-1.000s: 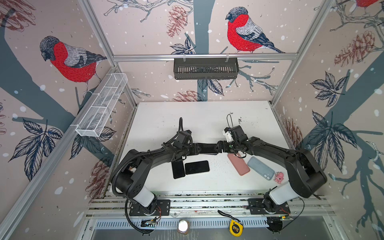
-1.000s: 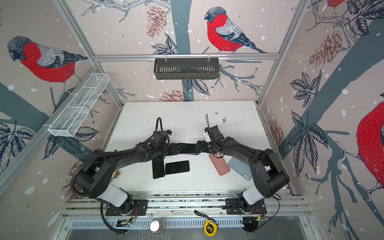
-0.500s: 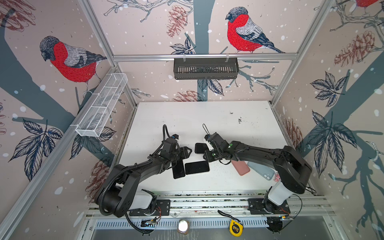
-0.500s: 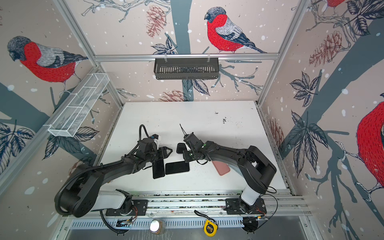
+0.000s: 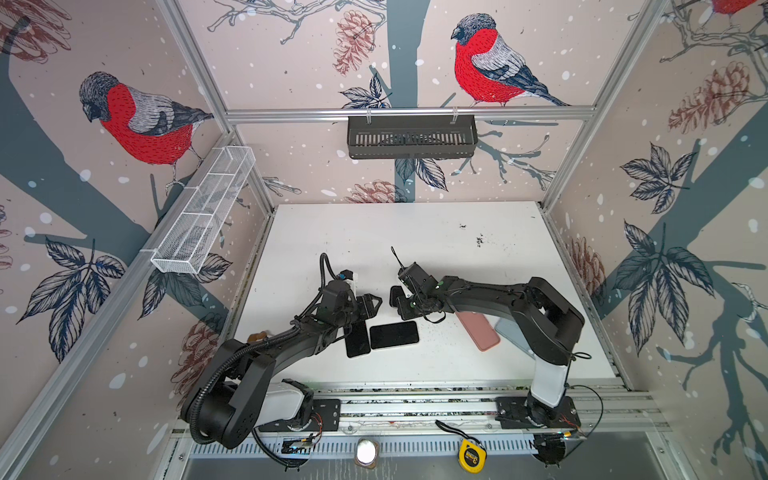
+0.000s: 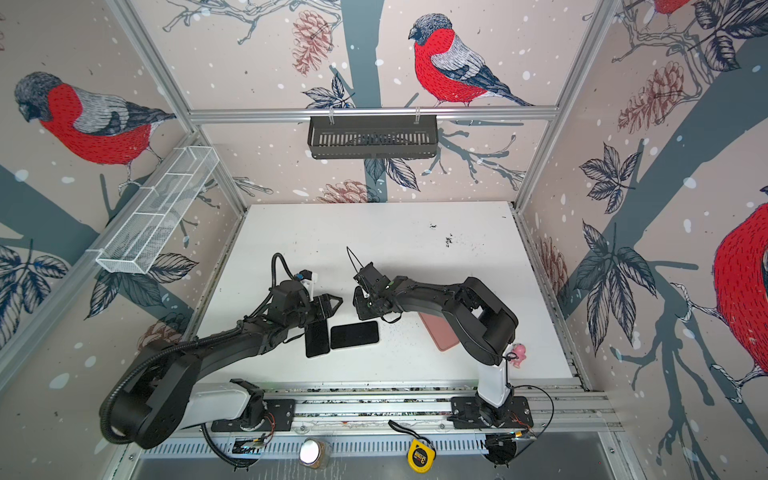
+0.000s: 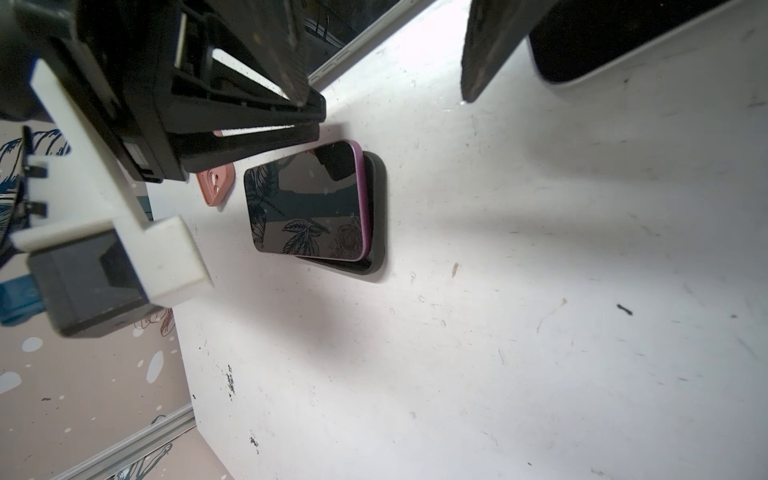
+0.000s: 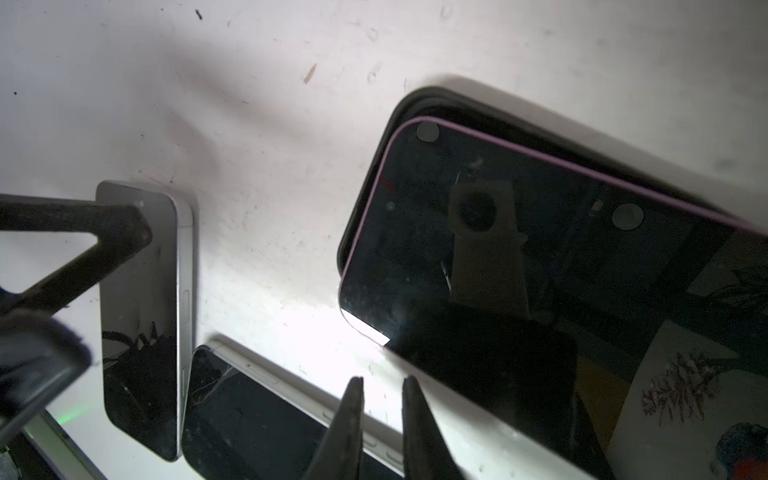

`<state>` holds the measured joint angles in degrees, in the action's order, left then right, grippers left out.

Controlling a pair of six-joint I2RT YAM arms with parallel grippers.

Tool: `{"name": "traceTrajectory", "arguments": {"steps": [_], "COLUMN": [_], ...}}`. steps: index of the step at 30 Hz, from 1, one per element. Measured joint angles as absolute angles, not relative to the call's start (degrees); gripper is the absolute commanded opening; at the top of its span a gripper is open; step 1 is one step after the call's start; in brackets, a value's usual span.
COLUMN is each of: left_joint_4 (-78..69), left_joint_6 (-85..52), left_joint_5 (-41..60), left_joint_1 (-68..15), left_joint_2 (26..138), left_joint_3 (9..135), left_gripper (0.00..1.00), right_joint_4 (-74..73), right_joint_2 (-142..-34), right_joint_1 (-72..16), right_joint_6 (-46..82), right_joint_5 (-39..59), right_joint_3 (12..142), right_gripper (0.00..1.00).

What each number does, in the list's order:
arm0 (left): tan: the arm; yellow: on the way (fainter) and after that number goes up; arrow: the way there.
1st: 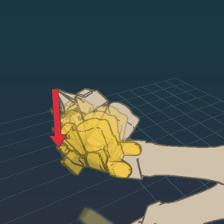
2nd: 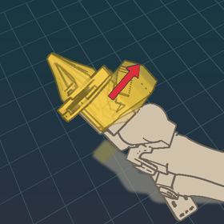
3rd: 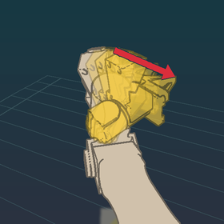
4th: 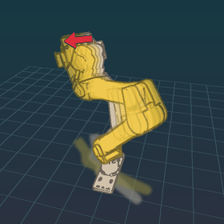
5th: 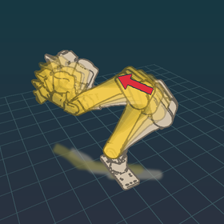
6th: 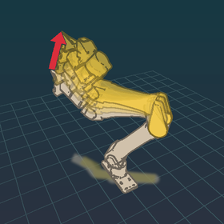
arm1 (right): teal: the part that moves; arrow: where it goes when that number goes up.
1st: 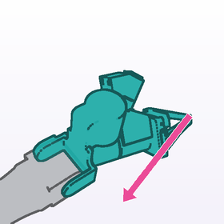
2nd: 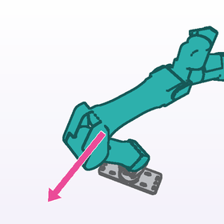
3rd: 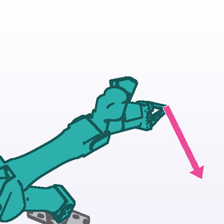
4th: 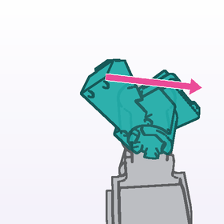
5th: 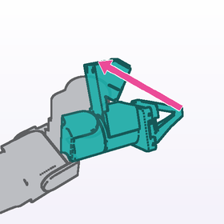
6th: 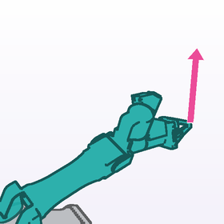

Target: Put the phone into the phone case

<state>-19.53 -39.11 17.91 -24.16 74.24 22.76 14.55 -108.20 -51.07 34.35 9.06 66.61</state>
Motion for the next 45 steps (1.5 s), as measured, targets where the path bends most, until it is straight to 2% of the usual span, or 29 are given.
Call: {"name": "traceTrajectory", "arguments": {"steps": [18,21,25,28,30,35,39,43,45], "left_joint_4": [-20.4,-20.3,-18.6,-16.4,-14.6,-9.8,-8.2,-7.3,-7.0], "left_joint_6": [-39.1,-39.1,-38.9,-38.5,-37.8,-36.4,-35.5,-34.5,-34.5], "left_joint_5": [18.1,18.2,19.0,19.4,19.4,19.3,18.2,17.0,16.3], "left_joint_1": [-24.1,-24.1,-24.1,-24.3,-24.7,-27.3,-29.3,-30.1,-30.1], "left_joint_2": [75.7,77.3,81.8,86.4,89.3,95.1,98.3,101.6,102.4], "left_joint_3": [23.5,24.7,28.6,32.8,35.3,41.3,45.3,49.0,49.6], "left_gripper": [0.61,0.58,0.55,0.55,0.56,0.56,0.55,0.42,0.40], "right_joint_4": [14.9,15.2,15.4,15.4,15.5,16.4,16.5,15.4,14.6], "right_joint_2": [-110.0,-108.1,-101.8,-95.6,-91.9,-87.1,-86.2,-87.0,-88.4], "right_joint_1": [-49.0,-49.0,-48.4,-46.1,-43.4,-35.6,-33.2,-32.6,-32.6], "right_joint_6": [34.3,34.4,34.3,34.2,33.8,31.5,30.6,30.1,30.1], "right_joint_5": [10.3,10.6,10.6,10.2,9.8,9.1,9.8,11.6,12.3], "right_joint_3": [68.5,67.9,65.7,62.6,59.8,54.0,51.4,49.8,49.8], "right_gripper": [0.21,0.26,0.39,0.56,0.62,0.63,0.63,0.63,0.62]}}
